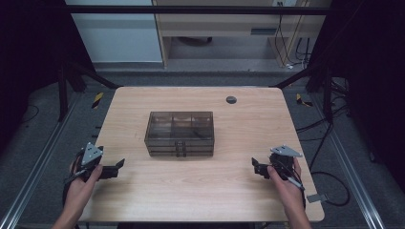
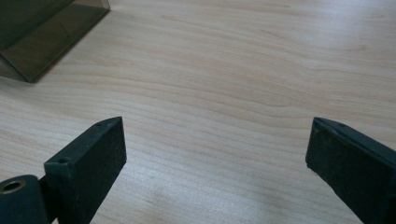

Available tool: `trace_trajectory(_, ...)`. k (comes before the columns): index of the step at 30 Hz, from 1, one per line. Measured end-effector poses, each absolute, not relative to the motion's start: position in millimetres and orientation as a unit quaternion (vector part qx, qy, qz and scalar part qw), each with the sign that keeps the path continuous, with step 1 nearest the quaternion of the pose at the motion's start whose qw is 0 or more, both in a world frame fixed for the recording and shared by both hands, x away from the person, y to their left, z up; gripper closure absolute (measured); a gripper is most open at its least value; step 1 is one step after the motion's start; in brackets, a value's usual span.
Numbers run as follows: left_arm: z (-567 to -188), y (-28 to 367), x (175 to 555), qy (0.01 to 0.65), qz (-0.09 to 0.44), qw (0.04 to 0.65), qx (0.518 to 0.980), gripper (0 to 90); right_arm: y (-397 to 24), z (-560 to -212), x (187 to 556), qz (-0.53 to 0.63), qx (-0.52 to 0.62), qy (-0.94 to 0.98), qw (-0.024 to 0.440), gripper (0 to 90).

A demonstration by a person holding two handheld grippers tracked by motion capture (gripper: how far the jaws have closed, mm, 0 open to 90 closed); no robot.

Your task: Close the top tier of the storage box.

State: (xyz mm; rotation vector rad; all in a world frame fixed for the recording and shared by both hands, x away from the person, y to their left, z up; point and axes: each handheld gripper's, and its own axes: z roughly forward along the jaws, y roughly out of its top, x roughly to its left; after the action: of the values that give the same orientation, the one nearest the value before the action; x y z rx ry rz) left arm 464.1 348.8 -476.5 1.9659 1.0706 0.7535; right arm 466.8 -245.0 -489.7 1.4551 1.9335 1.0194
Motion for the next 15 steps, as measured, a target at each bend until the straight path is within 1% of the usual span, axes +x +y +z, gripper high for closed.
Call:
trace_trajectory(5, -479.4, 345.6, 463.0, 0.419, 0.288, 0.376, 0.775, 3.4, -240.8, -496.2, 467.5, 0.372, 0.529, 0.723, 0.244, 5.7)
trace_trajectory(15, -486.8, 339.4, 464.6, 0.412, 0.277, 0.357, 0.791, 3.1, -235.3, -502.9, 468.2, 0.358, 0.521, 0.738, 0.236, 5.9)
